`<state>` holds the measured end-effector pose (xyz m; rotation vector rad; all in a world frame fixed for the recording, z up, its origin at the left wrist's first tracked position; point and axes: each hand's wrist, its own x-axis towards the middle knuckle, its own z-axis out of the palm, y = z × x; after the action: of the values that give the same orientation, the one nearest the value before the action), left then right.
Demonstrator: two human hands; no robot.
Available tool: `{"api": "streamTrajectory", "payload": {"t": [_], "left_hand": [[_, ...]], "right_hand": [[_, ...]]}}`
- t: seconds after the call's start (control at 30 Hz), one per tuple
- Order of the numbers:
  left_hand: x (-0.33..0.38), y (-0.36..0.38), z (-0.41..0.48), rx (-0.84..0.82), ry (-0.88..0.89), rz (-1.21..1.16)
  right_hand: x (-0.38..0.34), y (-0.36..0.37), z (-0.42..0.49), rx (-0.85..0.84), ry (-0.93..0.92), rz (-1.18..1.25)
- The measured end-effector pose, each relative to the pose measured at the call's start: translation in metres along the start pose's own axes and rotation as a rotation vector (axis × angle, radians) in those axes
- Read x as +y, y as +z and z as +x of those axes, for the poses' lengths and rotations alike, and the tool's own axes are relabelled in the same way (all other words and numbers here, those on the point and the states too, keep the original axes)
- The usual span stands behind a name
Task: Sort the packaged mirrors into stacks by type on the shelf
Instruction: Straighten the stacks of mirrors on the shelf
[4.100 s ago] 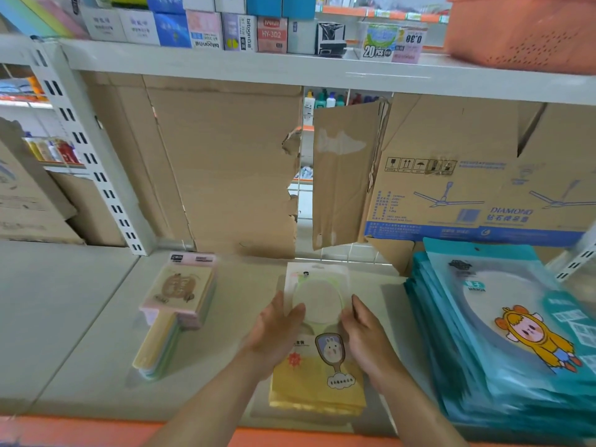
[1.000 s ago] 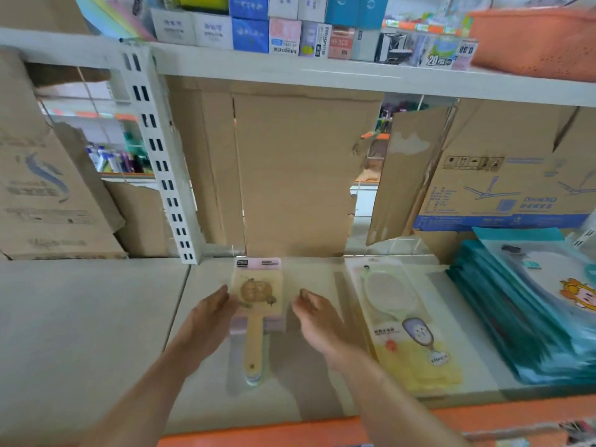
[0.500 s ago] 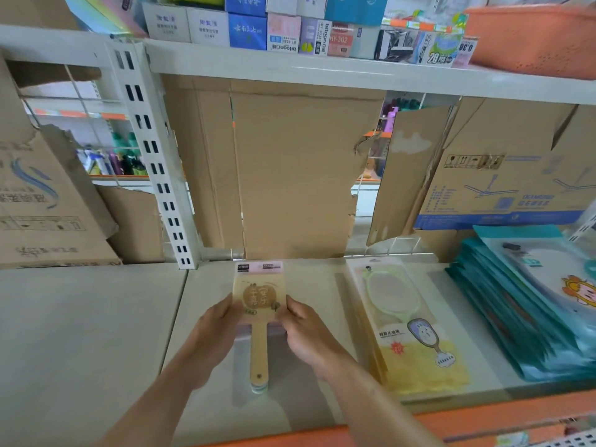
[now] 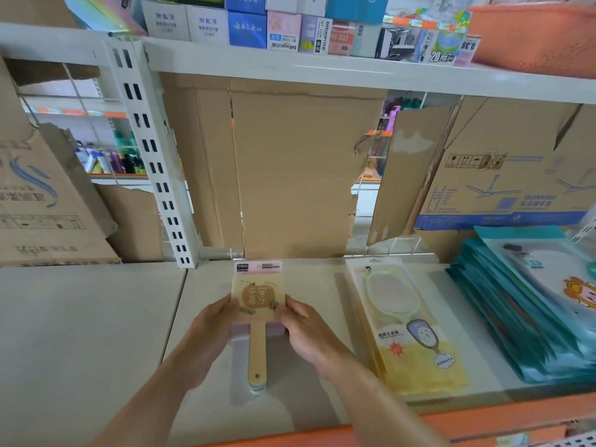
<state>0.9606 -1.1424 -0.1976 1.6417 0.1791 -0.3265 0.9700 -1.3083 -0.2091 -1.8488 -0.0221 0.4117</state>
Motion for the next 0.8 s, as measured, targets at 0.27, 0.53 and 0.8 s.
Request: {"api": "streamTrajectory", "payload": {"t": [0.27,0.53,0.8], "left_hand": [[-0.015,-0.007,-0.005,0.003,-0.014,0.028],[-0.003,-0.009,-0.008,-0.024,-0.087,0.014],[0.02,-0.02,0.018,0.037,-0.1,-0.031]], "right_hand": [[0.012,-0.003,-0.01,-0.005,-0.051,-0.028],[0.011,-0.006,-0.005,-0.055,-0.004,-0.015],[-0.005,-0.013,0.025,0.065,0.04,0.083]]}}
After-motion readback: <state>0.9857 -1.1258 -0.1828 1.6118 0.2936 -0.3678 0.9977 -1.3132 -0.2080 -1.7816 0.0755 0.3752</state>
